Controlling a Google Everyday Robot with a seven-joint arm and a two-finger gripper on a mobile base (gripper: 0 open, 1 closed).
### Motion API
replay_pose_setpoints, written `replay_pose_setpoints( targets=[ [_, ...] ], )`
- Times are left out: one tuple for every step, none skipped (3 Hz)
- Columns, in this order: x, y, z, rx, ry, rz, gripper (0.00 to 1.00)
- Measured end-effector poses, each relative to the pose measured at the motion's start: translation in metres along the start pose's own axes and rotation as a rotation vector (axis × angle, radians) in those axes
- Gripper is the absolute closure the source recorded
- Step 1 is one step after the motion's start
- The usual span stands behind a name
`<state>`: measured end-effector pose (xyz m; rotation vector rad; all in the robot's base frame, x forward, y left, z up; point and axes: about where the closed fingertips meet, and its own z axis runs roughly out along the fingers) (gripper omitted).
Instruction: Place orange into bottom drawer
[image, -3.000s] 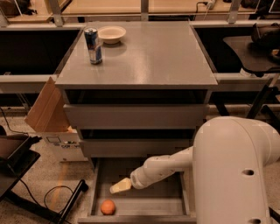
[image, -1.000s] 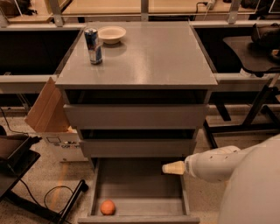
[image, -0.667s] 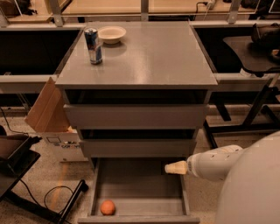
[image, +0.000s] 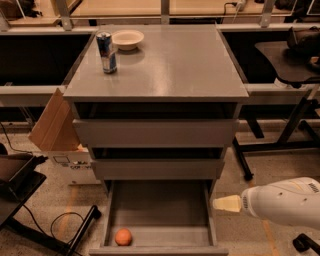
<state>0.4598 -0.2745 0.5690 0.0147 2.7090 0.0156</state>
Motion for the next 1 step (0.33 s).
replay_pose_setpoints(
  targets=[
    [0.0231,-0.0138,-0.0298,-0.012,-0.013,0.007,0.00]
  ],
)
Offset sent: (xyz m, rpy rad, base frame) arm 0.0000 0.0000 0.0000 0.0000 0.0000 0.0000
